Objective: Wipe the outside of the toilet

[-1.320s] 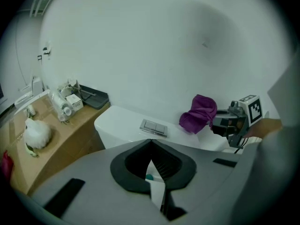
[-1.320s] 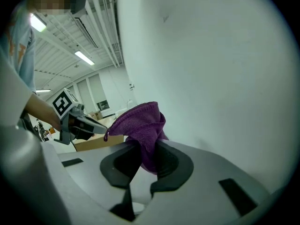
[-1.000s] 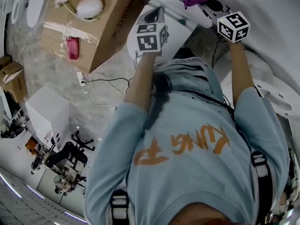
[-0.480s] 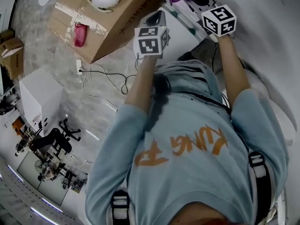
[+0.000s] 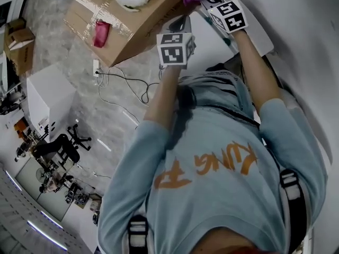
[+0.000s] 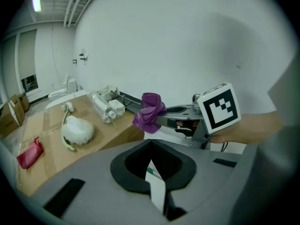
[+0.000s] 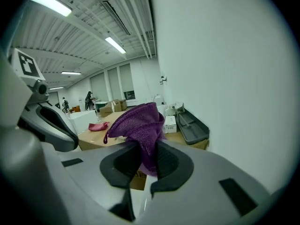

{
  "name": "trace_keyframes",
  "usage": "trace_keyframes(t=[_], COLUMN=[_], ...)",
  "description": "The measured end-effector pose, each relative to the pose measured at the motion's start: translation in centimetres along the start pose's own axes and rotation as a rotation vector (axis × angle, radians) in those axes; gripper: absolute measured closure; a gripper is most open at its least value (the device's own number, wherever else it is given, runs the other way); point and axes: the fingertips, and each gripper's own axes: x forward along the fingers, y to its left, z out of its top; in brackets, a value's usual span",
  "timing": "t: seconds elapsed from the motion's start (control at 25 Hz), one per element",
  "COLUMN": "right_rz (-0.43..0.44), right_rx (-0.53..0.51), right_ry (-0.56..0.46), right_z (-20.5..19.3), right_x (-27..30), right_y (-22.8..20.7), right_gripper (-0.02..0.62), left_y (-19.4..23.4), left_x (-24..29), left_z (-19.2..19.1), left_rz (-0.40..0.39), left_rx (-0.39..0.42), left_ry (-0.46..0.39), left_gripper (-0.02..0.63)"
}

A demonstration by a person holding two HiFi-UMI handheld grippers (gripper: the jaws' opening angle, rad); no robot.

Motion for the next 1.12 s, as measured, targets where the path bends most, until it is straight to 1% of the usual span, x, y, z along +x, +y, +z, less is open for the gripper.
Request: trace_keyframes(t=[0.16, 0.28, 0.4, 0.68, 0.92, 1.12], right_rz=[-0.032, -0.047, -0.064, -0.094, -0.114, -0.123], right_rx=[0.019, 0.005, -0.004, 0.007, 0.036, 0.065], right_ry=[0.059, 0.106, 0.135, 0.202, 0.214, 0.218], right_z=[-1.8, -3.0, -3.4, -4.2, -4.8, -5.1], right_x=[0.9, 0.9, 0.8, -0.2, -1.0, -2.4], right_y=[-0.5, -0.6, -0.7, -0.5, -0.3, 0.0], right_gripper=[0.525, 0.525, 0.525, 0.525, 0.525, 0.525], left_y=[-0.3, -0.5, -1.1, -2.8, -2.1, -3.3], left_x=[0.1, 0.2, 0.2, -0.2, -0.8, -1.0], left_z=[-0.8, -0.8, -0.5, -0.6, -1.4, -1.3], left_rz=[-0.003, -0.001, -0.009, -0.031, -0.027, -0.059], left_rx=[0.012, 0.016, 0.019, 0.059, 0.064, 0.064], left_ry=[0.026, 0.028, 0.021, 0.021, 0.027, 0.01], left_gripper=[0.583, 0.583, 0.583, 0.583, 0.583, 0.583])
